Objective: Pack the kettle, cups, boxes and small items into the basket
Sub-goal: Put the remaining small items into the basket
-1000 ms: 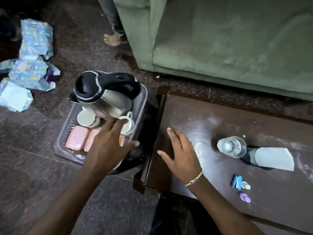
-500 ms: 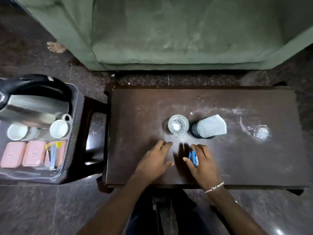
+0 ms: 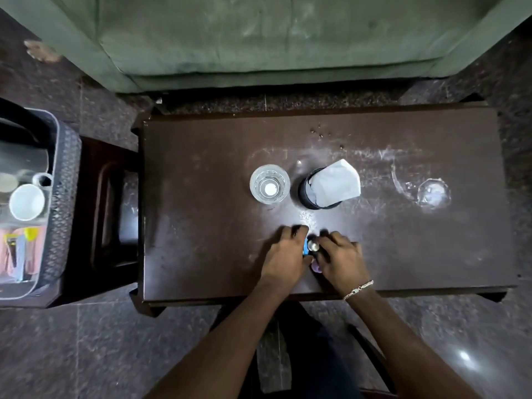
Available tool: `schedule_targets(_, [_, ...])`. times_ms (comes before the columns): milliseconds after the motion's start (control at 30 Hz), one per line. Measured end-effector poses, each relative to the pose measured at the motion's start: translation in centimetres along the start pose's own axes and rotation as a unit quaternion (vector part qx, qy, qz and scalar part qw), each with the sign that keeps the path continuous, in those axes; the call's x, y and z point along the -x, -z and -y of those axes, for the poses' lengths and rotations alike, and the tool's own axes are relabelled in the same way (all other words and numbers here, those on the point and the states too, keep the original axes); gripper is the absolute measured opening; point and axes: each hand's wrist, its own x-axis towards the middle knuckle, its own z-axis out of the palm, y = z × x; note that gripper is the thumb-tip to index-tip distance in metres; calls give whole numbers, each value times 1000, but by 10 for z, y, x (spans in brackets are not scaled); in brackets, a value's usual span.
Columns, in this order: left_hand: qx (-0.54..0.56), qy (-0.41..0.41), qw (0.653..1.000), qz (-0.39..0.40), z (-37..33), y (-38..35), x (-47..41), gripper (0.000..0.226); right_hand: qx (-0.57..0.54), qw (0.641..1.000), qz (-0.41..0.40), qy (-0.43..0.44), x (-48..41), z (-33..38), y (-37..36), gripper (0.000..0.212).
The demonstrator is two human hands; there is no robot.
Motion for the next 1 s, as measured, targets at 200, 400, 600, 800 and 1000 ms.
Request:
schedule_targets(200, [8, 11, 1000, -13, 3, 4, 4, 49, -38, 999, -1, -7, 1, 3, 12, 28])
schedule_targets(400, [58, 37, 995, -69, 36, 47, 38, 51, -82, 996, -3, 33, 0, 65, 43, 22])
schedule_targets(600, [83, 80, 979, -168, 94, 113, 89, 53, -125, 988, 17, 94, -14, 167, 55, 18])
schedule_targets(800, [105, 135, 942, -289, 164, 192, 146, 51, -181, 965, 16, 188, -34, 286, 50, 22])
schedule_targets(1000, [142, 177, 900, -373, 249, 251, 192, 53, -201, 947, 36, 248, -47, 401, 32, 22])
